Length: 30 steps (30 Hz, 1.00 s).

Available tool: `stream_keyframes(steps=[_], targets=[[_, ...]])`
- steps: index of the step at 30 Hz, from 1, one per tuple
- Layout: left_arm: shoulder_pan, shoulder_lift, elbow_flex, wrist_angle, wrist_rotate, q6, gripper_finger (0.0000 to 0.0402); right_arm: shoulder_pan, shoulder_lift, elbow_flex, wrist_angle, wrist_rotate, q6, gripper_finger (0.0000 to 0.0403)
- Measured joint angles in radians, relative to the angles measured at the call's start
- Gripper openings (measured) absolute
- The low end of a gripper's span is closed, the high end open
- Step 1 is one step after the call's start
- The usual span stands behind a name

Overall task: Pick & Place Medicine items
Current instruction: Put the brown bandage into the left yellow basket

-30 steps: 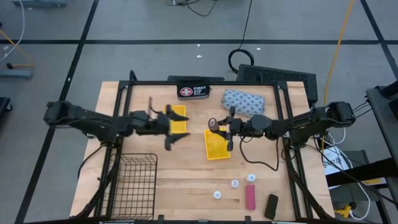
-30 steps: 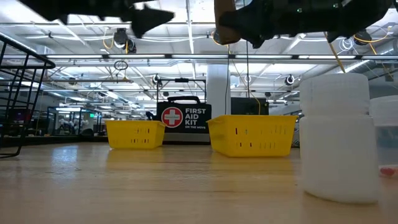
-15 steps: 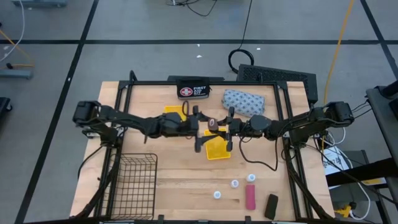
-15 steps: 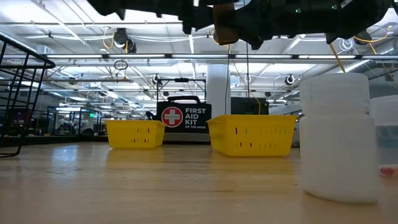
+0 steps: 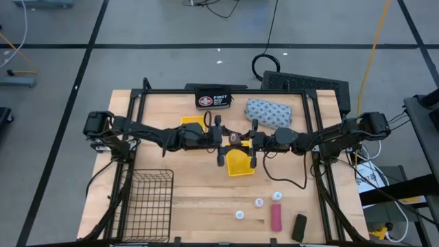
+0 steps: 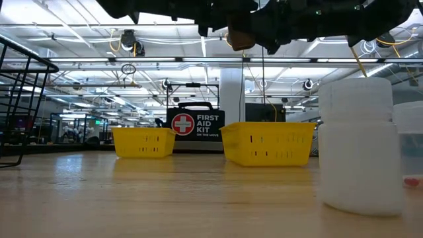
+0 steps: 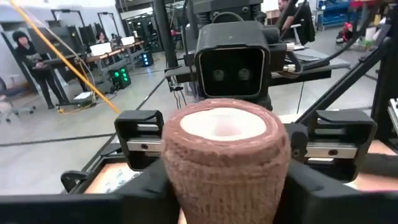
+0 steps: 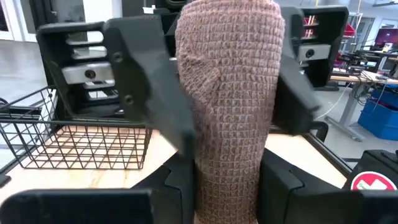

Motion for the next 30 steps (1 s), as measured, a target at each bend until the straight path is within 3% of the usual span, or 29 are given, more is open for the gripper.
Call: stream_keyframes(steps=[5,12,17,20,26,30], targets=[[0.004,0.000,0.000,-0.001,0.002,-0.078,0.0083,0.000,0.000,0.000,-0.003,0.001,0.002,0.0107],[0.002,-0.124,0.000,-0.181,-0.075,-0.070,0.0084,-0.004,-0.019,0.007,-0.063,0.011,-0.008,0.0113],[0.005,-0.279,0.003,-0.437,-0.279,-0.168,0.0075,-0.003,-0.066,-0.004,-0.172,0.060,-0.048,0.0124],[0.000,-0.348,0.000,-0.644,-0.395,-0.297,0.0073,-0.003,-0.127,0.000,-0.252,0.072,-0.062,0.0127],[0.025,-0.422,-0.003,-1.016,-0.416,-0.687,0.0088,-0.003,-0.176,-0.002,-0.374,0.118,-0.055,0.0122],[0.063,-0.420,-0.016,-1.142,-0.418,-0.840,0.0090,-0.006,-0.180,-0.001,-0.387,0.115,-0.055,0.0121]])
